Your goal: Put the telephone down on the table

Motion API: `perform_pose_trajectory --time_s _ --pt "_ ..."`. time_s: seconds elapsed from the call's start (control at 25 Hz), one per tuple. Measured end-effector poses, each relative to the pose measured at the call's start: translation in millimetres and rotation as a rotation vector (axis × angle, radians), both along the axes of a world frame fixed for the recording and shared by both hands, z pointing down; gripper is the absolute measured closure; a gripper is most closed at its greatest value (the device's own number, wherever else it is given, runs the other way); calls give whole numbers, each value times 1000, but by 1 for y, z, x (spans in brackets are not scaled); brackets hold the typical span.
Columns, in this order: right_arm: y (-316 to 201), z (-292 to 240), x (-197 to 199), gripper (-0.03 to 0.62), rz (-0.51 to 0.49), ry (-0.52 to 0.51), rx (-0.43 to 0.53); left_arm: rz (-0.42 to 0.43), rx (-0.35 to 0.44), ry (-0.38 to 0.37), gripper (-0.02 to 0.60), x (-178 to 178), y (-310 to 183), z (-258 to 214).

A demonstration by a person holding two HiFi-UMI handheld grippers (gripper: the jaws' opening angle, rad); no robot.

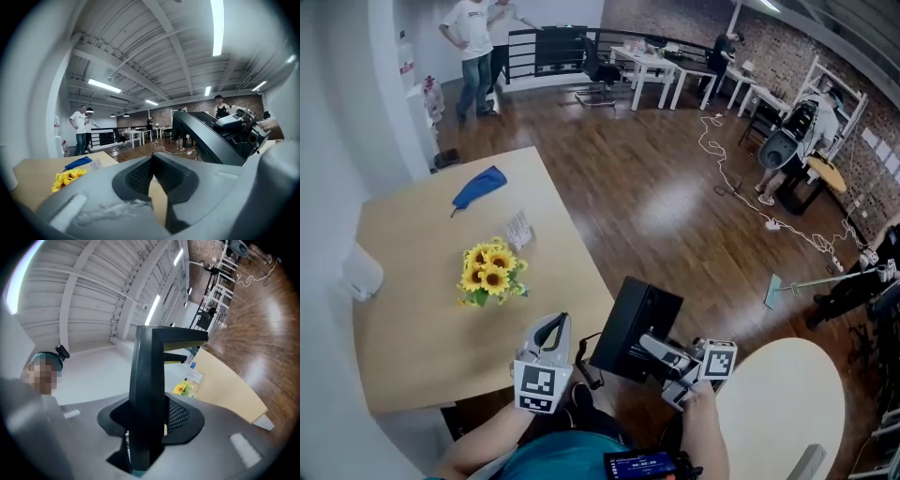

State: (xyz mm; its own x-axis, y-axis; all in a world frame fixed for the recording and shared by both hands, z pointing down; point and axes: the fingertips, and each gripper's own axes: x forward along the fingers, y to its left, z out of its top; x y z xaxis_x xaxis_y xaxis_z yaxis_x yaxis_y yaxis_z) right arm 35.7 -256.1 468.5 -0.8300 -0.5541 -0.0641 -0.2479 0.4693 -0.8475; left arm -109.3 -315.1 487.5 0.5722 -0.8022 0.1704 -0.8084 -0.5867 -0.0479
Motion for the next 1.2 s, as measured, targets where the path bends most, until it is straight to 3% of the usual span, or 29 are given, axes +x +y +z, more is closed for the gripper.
perform_pose_trajectory --time_s 0.64,1.04,1.2 --pt "-103 41 -122 444 -466 11 -28 -399 -22 -74 568 -114 -40 21" --pt "-133 116 -145 444 -631 23 -162 -581 -123 -125 568 -144 -37 61" --pt "-148 145 -146 444 -650 27 -193 -606 -159 -152 568 -145 -37 71"
